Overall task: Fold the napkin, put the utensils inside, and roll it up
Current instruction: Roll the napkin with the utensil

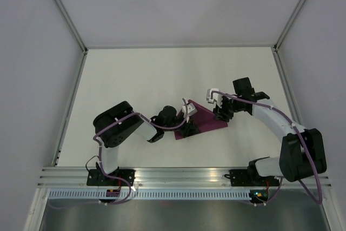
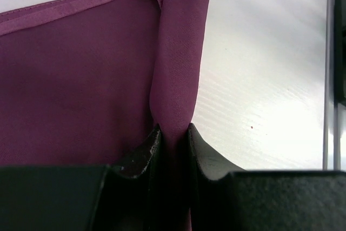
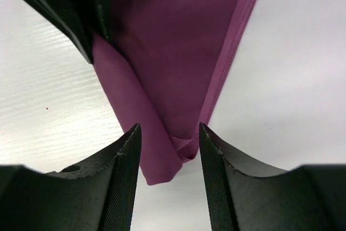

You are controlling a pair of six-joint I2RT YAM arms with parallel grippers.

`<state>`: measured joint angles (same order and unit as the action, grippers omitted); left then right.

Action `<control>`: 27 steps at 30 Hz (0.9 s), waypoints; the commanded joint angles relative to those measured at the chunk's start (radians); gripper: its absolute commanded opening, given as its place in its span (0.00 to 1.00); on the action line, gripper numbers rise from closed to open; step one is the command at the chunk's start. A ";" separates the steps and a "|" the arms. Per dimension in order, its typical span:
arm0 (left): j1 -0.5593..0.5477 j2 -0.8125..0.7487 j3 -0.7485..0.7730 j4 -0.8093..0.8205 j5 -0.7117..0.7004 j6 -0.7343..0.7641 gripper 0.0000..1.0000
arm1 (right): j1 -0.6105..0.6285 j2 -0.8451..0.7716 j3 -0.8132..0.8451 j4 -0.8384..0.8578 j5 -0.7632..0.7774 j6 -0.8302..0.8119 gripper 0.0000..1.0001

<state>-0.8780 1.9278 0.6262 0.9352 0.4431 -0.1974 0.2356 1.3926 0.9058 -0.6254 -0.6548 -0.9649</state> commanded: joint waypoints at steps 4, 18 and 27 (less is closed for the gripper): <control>0.028 0.105 0.024 -0.297 0.141 -0.106 0.02 | 0.057 -0.167 -0.214 0.220 0.012 -0.070 0.54; 0.077 0.189 0.130 -0.481 0.233 -0.166 0.02 | 0.278 -0.222 -0.361 0.340 0.176 -0.041 0.56; 0.099 0.204 0.173 -0.562 0.269 -0.174 0.02 | 0.347 -0.218 -0.438 0.378 0.236 -0.044 0.55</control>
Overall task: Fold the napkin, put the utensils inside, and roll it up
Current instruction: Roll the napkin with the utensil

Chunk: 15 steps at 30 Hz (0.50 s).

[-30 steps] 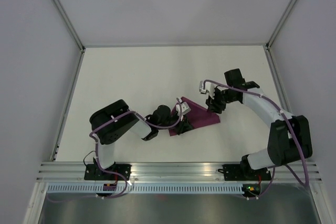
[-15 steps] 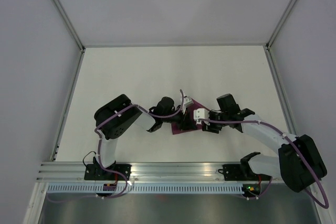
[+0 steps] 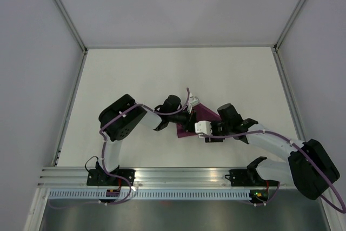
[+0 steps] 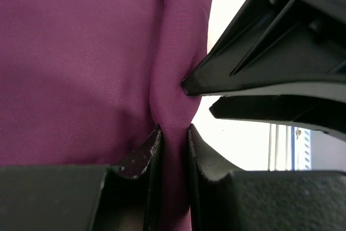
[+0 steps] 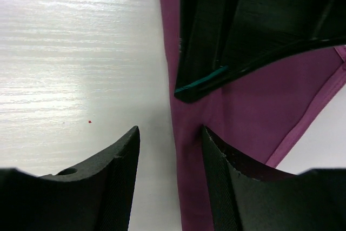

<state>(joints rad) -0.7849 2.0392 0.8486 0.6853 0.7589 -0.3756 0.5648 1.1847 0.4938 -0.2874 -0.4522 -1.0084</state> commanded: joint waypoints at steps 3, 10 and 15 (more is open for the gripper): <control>0.009 0.095 -0.028 -0.352 -0.036 0.020 0.02 | 0.027 0.003 -0.043 0.068 0.067 -0.010 0.54; 0.018 0.099 -0.005 -0.394 -0.012 0.047 0.02 | 0.037 0.029 -0.087 0.145 0.124 -0.035 0.51; 0.027 0.101 0.001 -0.412 0.020 0.061 0.02 | 0.047 0.035 -0.110 0.189 0.162 -0.044 0.50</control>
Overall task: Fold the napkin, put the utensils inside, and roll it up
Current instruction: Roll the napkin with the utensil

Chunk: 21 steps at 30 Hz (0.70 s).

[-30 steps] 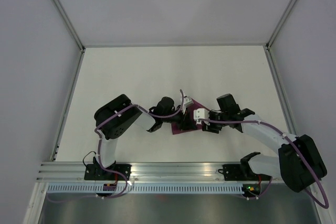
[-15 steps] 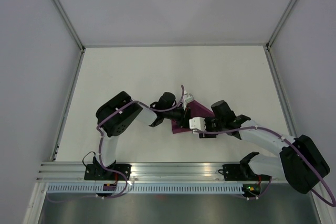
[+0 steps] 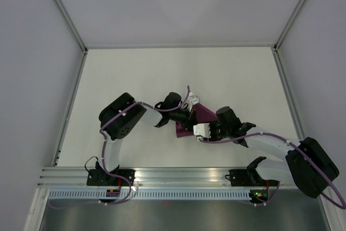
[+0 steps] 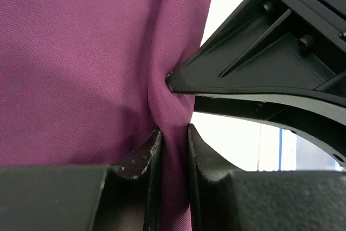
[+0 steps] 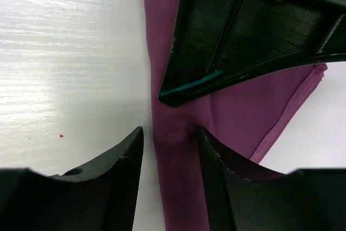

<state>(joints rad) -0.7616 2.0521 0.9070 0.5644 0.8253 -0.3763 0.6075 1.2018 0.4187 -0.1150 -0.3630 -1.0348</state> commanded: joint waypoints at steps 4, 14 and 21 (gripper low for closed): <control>0.007 0.094 -0.051 -0.310 -0.041 0.068 0.02 | 0.005 -0.025 -0.018 0.008 0.081 -0.022 0.55; 0.019 0.102 -0.046 -0.320 -0.028 0.076 0.02 | 0.009 0.038 0.015 -0.064 0.068 -0.065 0.53; 0.022 0.082 -0.051 -0.304 -0.032 0.073 0.09 | 0.008 0.131 0.063 -0.124 0.065 -0.061 0.29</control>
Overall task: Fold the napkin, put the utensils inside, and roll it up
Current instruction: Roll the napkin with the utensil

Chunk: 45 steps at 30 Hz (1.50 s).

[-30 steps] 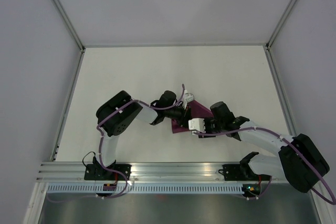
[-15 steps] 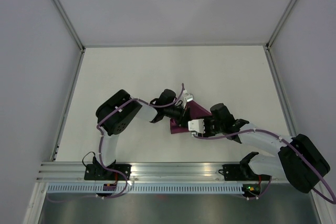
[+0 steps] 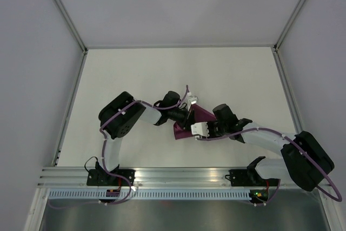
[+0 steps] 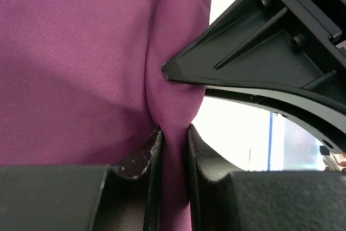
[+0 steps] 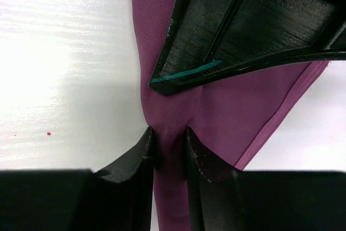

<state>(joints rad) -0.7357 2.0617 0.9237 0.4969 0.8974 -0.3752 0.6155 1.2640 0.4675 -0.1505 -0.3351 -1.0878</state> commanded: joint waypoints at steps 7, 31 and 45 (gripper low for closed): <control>-0.002 -0.006 -0.092 -0.187 -0.208 0.078 0.24 | -0.003 0.201 0.160 -0.311 -0.030 -0.014 0.19; 0.007 -0.644 -0.546 0.233 -1.034 0.002 0.52 | -0.177 0.773 0.724 -0.926 -0.255 -0.127 0.10; -0.272 -0.752 -0.557 0.304 -1.157 0.487 0.64 | -0.206 1.035 0.973 -1.077 -0.266 -0.080 0.09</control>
<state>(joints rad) -0.9382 1.2766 0.3195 0.7502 -0.1833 -0.1009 0.4084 2.2028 1.4490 -1.3106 -0.7700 -1.1244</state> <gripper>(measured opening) 0.633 0.207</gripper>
